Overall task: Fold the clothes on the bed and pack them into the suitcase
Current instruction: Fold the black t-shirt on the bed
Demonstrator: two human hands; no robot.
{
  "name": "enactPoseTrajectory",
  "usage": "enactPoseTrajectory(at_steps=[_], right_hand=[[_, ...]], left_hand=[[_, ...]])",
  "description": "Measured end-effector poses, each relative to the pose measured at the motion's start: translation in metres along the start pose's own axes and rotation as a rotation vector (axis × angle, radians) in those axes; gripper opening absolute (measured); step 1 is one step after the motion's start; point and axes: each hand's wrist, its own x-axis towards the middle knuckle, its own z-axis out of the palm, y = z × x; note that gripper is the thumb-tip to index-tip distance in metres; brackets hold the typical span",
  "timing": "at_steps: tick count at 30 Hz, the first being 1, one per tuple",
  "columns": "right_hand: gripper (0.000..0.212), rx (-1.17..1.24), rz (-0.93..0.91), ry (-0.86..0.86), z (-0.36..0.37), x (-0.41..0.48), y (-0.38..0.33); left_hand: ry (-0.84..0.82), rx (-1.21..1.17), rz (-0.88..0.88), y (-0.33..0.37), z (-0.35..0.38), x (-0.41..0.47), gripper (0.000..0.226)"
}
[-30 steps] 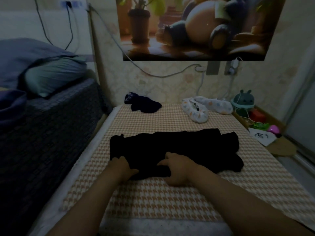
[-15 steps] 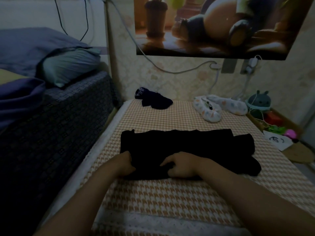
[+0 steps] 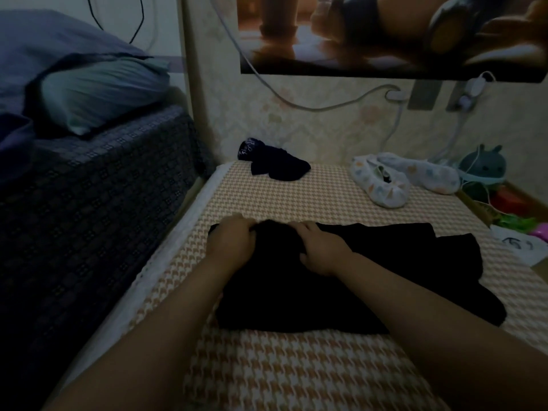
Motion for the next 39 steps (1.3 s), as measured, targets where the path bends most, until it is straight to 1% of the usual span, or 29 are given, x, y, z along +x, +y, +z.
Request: enactPoseTrajectory(at_steps=[1, 2, 4, 5, 6, 8, 9, 10, 12, 13, 14, 15, 16, 17, 20, 22, 23, 25, 27, 29, 30, 32, 34, 35, 36, 37, 38, 39], right_hand=[[0.077, 0.034, 0.007, 0.021, 0.001, 0.006, 0.003], [0.077, 0.098, 0.025, 0.047, 0.003, 0.011, 0.005], [0.078, 0.242, 0.082, 0.105, 0.008, 0.017, 0.009], [0.079, 0.275, 0.106, 0.12, 0.012, 0.019, 0.011], [0.079, 0.276, 0.115, 0.129, 0.016, 0.019, 0.012], [0.079, 0.224, 0.083, 0.168, 0.024, 0.019, 0.015], [0.08, 0.197, 0.062, 0.188, 0.026, 0.019, 0.016], [0.079, 0.181, 0.051, 0.191, 0.027, 0.02, 0.018], [0.068, 0.175, 0.049, 0.164, 0.028, 0.022, 0.02], [0.06, 0.163, 0.044, 0.151, 0.029, 0.022, 0.021], [0.054, 0.134, 0.036, 0.142, 0.029, 0.021, 0.022], [0.051, 0.096, 0.029, 0.125, 0.029, 0.019, 0.024], [0.052, 0.052, 0.029, 0.083, 0.029, 0.016, 0.027], [0.055, 0.003, 0.039, 0.027, 0.028, 0.013, 0.031], [0.06, -0.068, 0.105, -0.09, 0.015, -0.001, 0.048], [0.056, -0.068, 0.125, -0.09, 0.004, -0.012, 0.064], [0.053, -0.082, 0.123, -0.077, -0.001, -0.018, 0.072], [0.052, -0.148, 0.156, -0.055, -0.013, -0.029, 0.089], [0.057, -0.239, 0.212, -0.041, -0.023, -0.039, 0.105], [0.064, -0.309, 0.266, -0.021, -0.026, -0.044, 0.123], [0.067, -0.305, 0.293, 0.004, -0.026, -0.045, 0.13], [0.07, -0.203, 0.376, 0.063, -0.027, -0.044, 0.146], [0.059, -0.109, 0.446, 0.079, -0.03, -0.043, 0.161], [0.047, -0.119, 0.439, 0.1, -0.03, -0.043, 0.168], [0.035, -0.169, 0.413, 0.152, -0.029, -0.042, 0.173], [0.028, -0.231, 0.392, 0.243, -0.028, -0.041, 0.178], [0.028, -0.293, 0.372, 0.366, -0.026, -0.038, 0.183], [0.031, -0.352, 0.356, 0.481, -0.025, -0.034, 0.188]], left_hand=[[0.107, -0.059, -0.066, -0.004, -0.002, 0.007, 0.023], [0.177, -0.119, -0.14, -0.012, -0.003, 0.014, 0.023], [0.198, -0.232, -0.248, -0.021, -0.007, 0.023, 0.021], [0.189, -0.257, -0.287, -0.026, -0.005, 0.026, 0.014], [0.207, -0.231, -0.297, -0.029, -0.004, 0.029, 0.007], [0.241, -0.159, -0.273, -0.028, 0.004, 0.031, 0.021], [0.214, -0.181, -0.213, -0.02, 0.008, 0.032, 0.02], [0.152, -0.189, -0.094, -0.013, 0.012, 0.031, 0.018], [-0.022, -0.079, 0.213, 0.001, 0.025, 0.031, 0.023], [-0.147, -0.008, 0.274, 0.002, 0.033, 0.028, 0.029], [-0.295, 0.08, 0.258, 0.0, 0.04, 0.025, 0.038], [-0.435, 0.173, 0.153, -0.005, 0.043, 0.022, 0.05], [-0.538, 0.255, 0.065, -0.013, 0.048, 0.018, 0.06], [-0.618, 0.306, 0.005, -0.017, 0.047, 0.014, 0.064], [-0.716, 0.308, -0.016, -0.012, 0.036, 0.015, 0.065], [-0.704, 0.328, -0.034, 0.003, 0.032, 0.02, 0.063], [-0.652, 0.367, -0.031, 0.012, 0.033, 0.021, 0.062], [-0.5, 0.455, 0.055, 0.034, 0.039, 0.022, 0.057], [-0.411, 0.443, 0.163, 0.057, 0.049, 0.028, 0.053], [-0.387, 0.324, 0.221, 0.082, 0.063, 0.039, 0.051], [-0.385, 0.255, 0.237, 0.093, 0.071, 0.046, 0.051], [-0.391, 0.153, 0.252, 0.111, 0.087, 0.059, 0.056], [-0.415, 0.121, 0.247, 0.119, 0.102, 0.071, 0.064], [-0.426, 0.13, 0.223, 0.119, 0.109, 0.077, 0.067], [-0.432, 0.163, 0.198, 0.119, 0.115, 0.084, 0.065], [-0.43, 0.205, 0.174, 0.118, 0.12, 0.09, 0.058], [-0.405, 0.233, 0.142, 0.119, 0.123, 0.095, 0.044], [-0.339, 0.206, 0.099, 0.119, 0.125, 0.099, 0.028]])
